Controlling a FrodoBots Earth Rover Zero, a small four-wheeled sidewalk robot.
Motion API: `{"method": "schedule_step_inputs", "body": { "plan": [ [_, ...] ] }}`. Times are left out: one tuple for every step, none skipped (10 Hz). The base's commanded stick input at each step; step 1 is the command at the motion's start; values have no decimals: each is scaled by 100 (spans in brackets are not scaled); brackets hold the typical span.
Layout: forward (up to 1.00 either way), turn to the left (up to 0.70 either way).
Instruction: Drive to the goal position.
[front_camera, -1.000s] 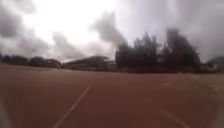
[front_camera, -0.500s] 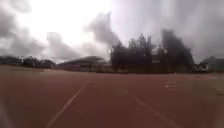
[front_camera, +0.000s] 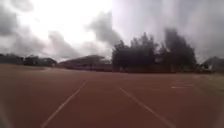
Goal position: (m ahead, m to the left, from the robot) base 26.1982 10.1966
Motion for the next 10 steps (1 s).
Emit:
{"method": "schedule_step_inputs", "body": {
  "plan": [
    [85, 0],
    [85, 0],
    [85, 0],
    [85, 0],
    [85, 0],
    [85, 0],
    [85, -5],
    [85, -17],
    [85, -29],
    [85, -34]
  ]
}}
